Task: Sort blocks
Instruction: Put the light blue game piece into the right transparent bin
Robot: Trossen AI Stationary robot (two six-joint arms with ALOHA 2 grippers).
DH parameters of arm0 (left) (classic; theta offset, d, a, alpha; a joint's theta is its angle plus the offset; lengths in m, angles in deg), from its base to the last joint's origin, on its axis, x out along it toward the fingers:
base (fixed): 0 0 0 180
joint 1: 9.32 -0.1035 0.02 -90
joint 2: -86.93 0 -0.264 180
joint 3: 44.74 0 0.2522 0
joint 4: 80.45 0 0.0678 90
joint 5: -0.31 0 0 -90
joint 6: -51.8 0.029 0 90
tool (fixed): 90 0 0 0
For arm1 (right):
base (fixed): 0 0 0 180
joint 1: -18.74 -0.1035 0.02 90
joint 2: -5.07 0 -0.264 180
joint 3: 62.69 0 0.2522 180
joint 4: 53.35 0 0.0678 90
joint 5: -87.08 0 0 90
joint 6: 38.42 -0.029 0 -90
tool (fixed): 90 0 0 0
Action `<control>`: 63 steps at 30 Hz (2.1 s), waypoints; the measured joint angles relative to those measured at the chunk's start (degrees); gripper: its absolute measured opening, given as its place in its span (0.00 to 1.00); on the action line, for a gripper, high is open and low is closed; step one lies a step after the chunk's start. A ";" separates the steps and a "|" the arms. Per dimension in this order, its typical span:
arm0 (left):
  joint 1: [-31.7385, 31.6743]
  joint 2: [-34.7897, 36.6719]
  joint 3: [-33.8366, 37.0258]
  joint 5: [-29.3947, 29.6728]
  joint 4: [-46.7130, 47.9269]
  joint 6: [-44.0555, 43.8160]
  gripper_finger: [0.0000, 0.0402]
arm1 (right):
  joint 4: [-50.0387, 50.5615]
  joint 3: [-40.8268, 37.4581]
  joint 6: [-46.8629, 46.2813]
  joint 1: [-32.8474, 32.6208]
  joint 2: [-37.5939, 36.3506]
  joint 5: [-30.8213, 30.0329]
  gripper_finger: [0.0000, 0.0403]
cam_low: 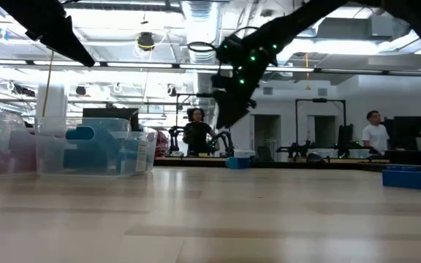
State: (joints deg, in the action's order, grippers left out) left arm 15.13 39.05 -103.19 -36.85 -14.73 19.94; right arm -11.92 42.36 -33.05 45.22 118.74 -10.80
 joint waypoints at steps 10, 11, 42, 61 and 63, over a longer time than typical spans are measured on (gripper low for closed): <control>-0.02 0.00 0.00 0.00 0.00 -0.79 0.63 | 5.90 0.06 12.48 7.63 2.13 -1.31 0.66; -0.02 -0.04 0.00 0.00 0.02 -0.87 0.63 | 7.22 0.06 14.71 7.75 2.17 -2.63 0.66; -0.34 -2.86 0.00 0.94 0.11 0.88 0.63 | -0.96 3.74 9.97 11.72 7.54 6.49 0.66; -0.33 -2.86 0.00 -1.42 0.64 0.87 0.63 | 22.24 3.65 0.78 5.61 11.25 6.63 0.66; -0.33 -2.86 0.00 -1.61 1.74 0.09 0.63 | 24.45 3.60 -0.39 3.68 11.28 6.68 0.66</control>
State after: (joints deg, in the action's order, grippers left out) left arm 14.80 36.19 -103.19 -38.46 -12.99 20.03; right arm 12.53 45.96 -33.44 48.90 130.02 -4.11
